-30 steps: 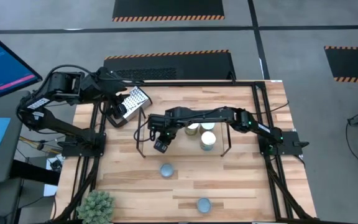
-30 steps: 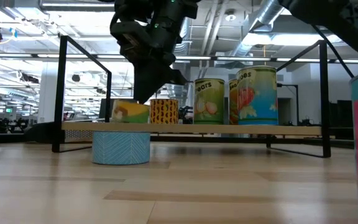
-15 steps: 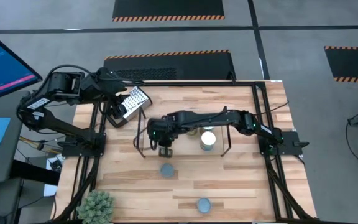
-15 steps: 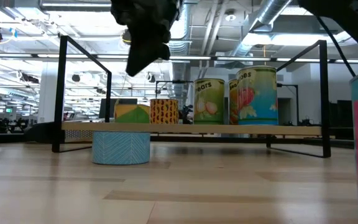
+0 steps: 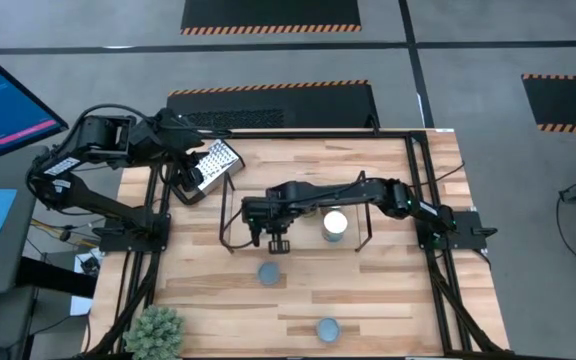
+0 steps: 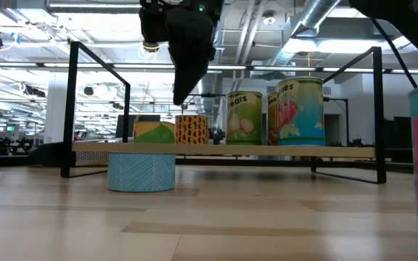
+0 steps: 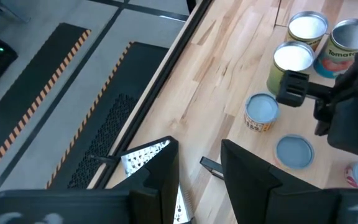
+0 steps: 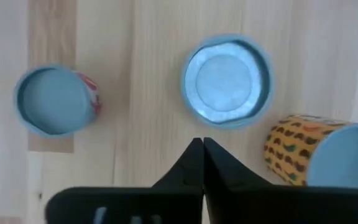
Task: Pick and place cans onto a shelf
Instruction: Put the canned mushrooms on the shelf
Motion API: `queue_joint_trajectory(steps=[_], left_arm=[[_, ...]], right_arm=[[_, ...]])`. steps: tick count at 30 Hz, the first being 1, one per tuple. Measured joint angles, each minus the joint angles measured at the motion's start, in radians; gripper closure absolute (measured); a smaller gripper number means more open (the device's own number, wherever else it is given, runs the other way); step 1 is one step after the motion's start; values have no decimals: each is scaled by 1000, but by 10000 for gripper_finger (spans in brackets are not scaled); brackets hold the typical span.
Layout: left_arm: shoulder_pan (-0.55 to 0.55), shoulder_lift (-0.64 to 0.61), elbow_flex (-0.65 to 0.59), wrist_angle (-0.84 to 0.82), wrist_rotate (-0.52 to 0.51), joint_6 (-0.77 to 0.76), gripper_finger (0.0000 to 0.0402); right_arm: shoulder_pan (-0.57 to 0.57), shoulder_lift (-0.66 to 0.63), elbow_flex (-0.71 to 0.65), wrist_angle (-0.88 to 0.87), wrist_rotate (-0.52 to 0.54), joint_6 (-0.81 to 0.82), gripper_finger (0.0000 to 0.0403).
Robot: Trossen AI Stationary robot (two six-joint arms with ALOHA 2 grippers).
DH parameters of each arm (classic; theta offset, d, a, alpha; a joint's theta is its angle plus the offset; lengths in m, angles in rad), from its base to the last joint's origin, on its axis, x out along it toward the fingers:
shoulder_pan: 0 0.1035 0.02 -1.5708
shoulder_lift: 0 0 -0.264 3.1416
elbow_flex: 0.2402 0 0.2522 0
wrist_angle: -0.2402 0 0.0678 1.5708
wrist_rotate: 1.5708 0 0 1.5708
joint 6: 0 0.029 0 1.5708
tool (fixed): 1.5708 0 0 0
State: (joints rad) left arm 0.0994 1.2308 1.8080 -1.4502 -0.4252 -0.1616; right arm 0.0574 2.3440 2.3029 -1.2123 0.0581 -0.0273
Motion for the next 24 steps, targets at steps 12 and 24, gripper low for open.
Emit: queue_joint_trajectory(steps=[12, 24], left_arm=[[0, 0, 0, 1, 0, -1, 294], [0, 0, 0, 1, 0, -6, 294]], right_arm=[[15, 2, -131, 59, 86, 27, 397], [-16, 1, -149, 218, 111, 30, 397]])
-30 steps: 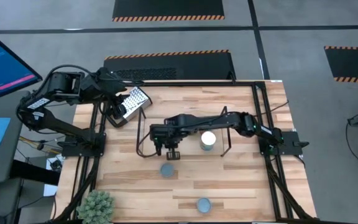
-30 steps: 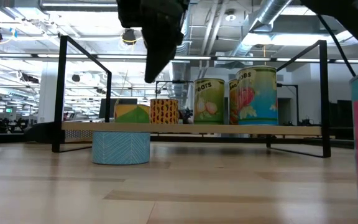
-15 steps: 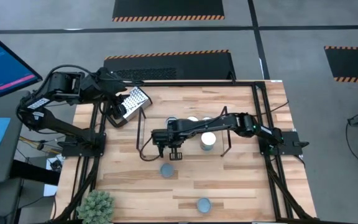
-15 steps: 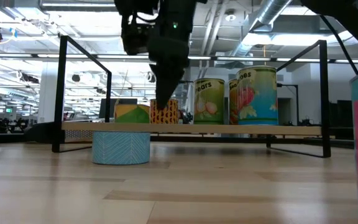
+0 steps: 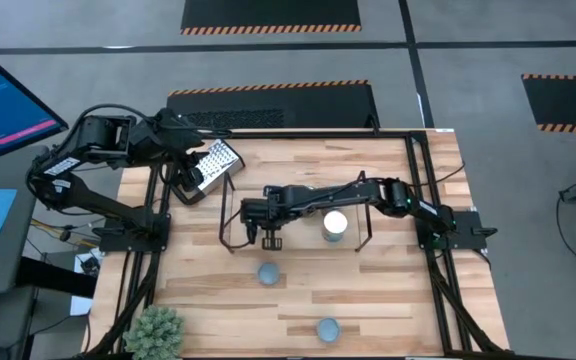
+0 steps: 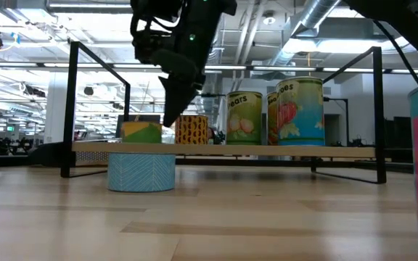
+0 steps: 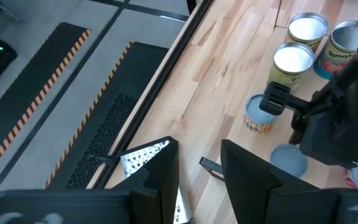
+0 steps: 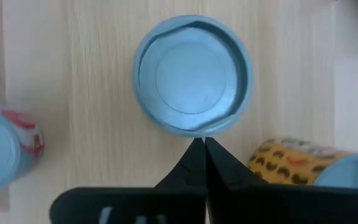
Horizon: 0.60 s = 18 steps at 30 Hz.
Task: Pick and place cans onto a shelf
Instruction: Put the canned mushrooms on the shelf
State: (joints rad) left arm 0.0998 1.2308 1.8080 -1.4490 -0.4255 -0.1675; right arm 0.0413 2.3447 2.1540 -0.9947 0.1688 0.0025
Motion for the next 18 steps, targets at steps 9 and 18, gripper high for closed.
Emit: queue_joint_trajectory(steps=[9, 18], left_arm=[[0, 0, 0, 0, 0, -5, 294], [0, 0, 0, 1, 6, 24, 294]], right_arm=[[-17, 0, 0, 115, 10, 70, 386], [-19, -151, 124, -46, 17, 81, 388]])
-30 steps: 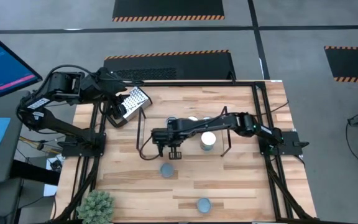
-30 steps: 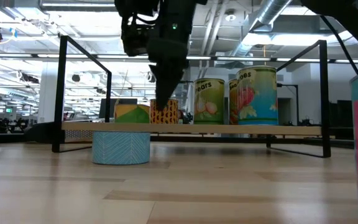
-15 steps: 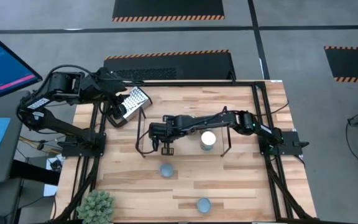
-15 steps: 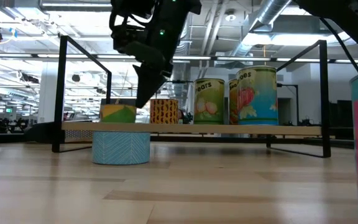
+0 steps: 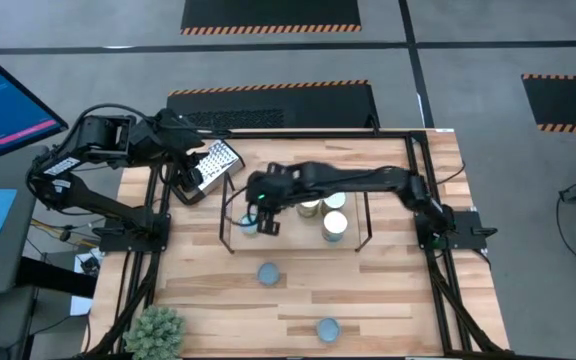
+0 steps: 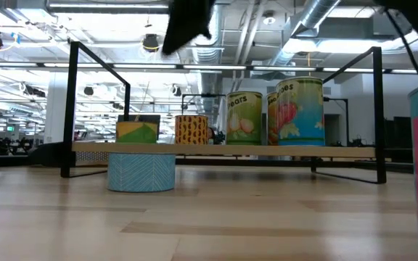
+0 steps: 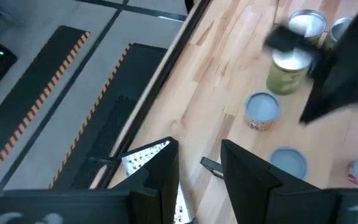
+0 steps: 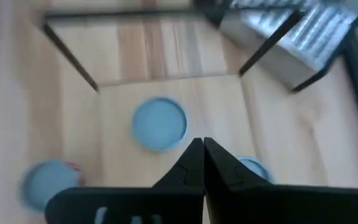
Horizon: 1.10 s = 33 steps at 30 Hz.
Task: Pick and place cans onto a shelf
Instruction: Put the canned mushrooms on the shelf
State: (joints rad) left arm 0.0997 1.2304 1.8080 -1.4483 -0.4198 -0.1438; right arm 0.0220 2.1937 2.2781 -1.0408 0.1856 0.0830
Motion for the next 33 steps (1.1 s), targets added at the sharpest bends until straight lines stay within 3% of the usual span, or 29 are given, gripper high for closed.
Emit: queue_joint_trajectory(steps=[5, 9, 14, 21, 33], left_arm=[[0, 15, 0, -2, 192, -64, 294], [-20, 44, 0, -3, 266, -63, 294], [-52, 124, 0, 1, 311, -51, 294], [-93, 283, 0, -1, 288, -22, 294], [-155, 575, 0, -62, 333, -25, 294]], right_arm=[[12, -158, 16, -124, 1, 108, 379], [16, -275, 16, -230, 37, 252, 378], [34, -383, 16, -369, 186, 322, 382], [72, -481, 12, -528, 385, 440, 382], [109, -566, -31, -530, 389, 352, 375]])
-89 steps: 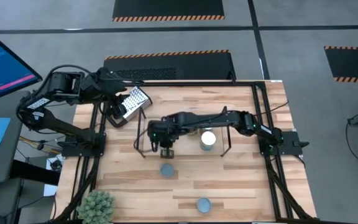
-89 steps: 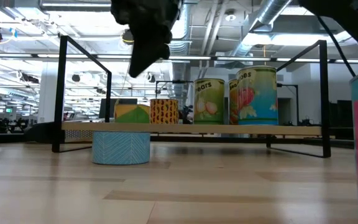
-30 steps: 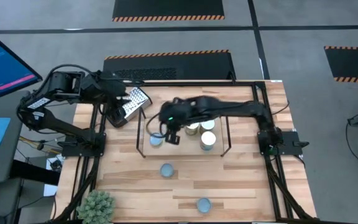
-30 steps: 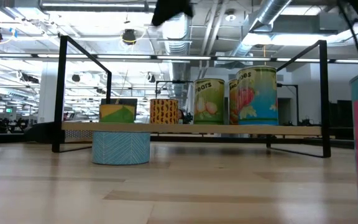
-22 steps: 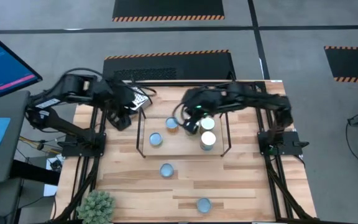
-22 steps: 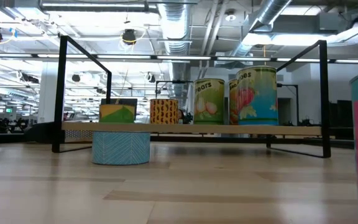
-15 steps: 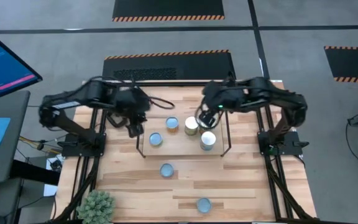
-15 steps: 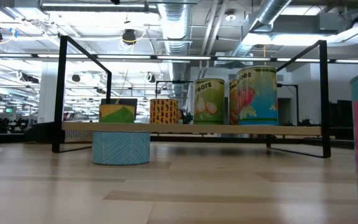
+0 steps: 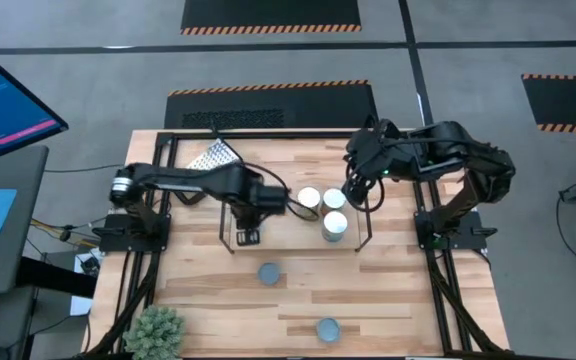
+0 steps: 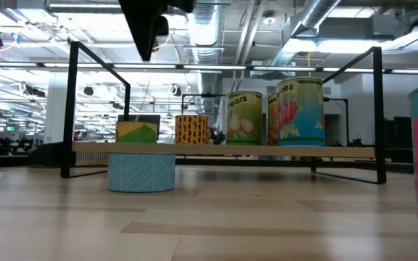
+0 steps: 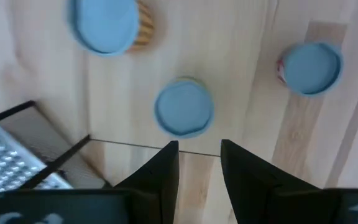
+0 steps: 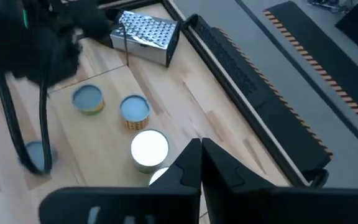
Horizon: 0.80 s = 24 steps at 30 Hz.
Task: Pick and place cans onto a shelf
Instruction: Put the canned mushrooms on the shelf
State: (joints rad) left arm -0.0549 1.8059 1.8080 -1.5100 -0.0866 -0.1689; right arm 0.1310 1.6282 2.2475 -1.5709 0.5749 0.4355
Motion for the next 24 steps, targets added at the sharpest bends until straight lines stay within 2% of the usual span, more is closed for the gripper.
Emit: queue_joint_trajectory(steps=[10, 20, 24], left_arm=[[-51, 154, 0, -23, 41, 31, 294], [-72, 212, -6, 58, 81, 77, 294], [-72, 210, -83, 138, 83, 90, 297]], right_arm=[[-22, -1, 0, 0, 1, -106, 380], [-54, -3, 0, 0, 2, -107, 378], [-56, -3, 0, 0, 1, -107, 382]])
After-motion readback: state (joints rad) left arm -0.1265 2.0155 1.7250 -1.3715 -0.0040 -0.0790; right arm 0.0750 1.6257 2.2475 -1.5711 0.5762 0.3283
